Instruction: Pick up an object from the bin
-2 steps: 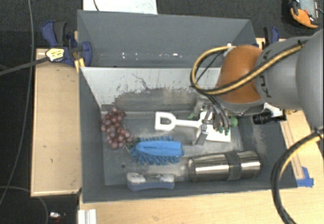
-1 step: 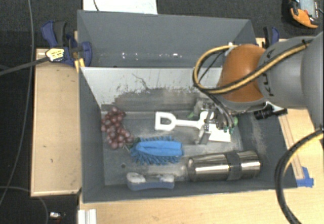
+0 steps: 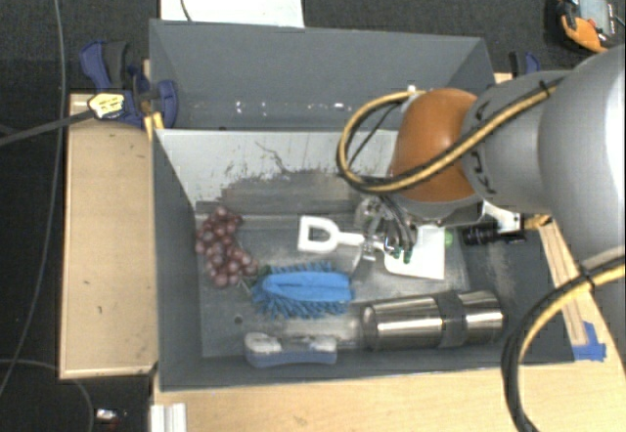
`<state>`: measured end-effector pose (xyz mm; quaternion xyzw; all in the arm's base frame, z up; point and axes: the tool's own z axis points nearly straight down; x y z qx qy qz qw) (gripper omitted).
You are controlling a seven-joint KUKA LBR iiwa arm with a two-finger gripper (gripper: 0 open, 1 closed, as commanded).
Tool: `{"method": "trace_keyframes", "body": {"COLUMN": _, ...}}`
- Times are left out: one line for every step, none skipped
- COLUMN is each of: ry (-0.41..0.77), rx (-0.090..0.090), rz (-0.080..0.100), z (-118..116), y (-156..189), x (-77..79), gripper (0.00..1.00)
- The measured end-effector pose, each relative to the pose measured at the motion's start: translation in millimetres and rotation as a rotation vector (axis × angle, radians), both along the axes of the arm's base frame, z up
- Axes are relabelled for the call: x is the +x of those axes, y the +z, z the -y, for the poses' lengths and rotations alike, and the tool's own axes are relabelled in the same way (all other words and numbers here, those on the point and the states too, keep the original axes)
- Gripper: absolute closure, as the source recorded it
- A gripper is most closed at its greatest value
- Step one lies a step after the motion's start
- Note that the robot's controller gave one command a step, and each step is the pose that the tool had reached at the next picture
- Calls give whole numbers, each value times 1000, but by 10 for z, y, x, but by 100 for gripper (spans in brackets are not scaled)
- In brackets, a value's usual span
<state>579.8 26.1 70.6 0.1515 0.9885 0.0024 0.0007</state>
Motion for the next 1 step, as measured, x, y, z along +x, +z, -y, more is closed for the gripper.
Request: {"method": "trace_keyframes", "body": {"ry": 149, "rx": -5, "rz": 10, "z": 461, "y": 10, "x": 73, "gripper": 0}}
